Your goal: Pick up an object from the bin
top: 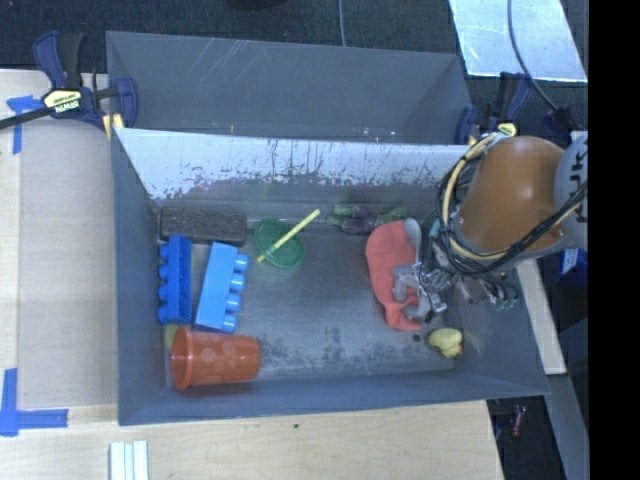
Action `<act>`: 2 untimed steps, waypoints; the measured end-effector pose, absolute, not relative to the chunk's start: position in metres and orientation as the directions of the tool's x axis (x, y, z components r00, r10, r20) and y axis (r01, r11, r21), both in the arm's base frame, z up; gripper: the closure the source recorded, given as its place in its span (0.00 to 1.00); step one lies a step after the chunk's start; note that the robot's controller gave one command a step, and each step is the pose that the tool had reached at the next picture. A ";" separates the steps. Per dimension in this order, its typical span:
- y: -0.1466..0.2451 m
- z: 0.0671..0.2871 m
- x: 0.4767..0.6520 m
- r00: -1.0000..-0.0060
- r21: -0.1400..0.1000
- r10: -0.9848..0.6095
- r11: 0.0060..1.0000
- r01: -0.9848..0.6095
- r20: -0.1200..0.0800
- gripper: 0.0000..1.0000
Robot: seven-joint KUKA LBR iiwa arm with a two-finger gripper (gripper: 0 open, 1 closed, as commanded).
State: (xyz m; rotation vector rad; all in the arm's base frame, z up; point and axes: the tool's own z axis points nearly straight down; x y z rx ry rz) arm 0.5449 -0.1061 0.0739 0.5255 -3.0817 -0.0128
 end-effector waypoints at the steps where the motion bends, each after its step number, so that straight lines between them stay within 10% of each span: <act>1: -0.126 0.107 0.537 -0.894 0.011 -0.448 0.894 -0.448 0.010 1.00; 2: -0.125 0.106 0.542 -0.916 0.008 -0.401 0.916 -0.401 0.008 1.00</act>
Offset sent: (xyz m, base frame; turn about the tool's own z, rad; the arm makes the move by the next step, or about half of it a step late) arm 0.0010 -0.0136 -0.0039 0.0532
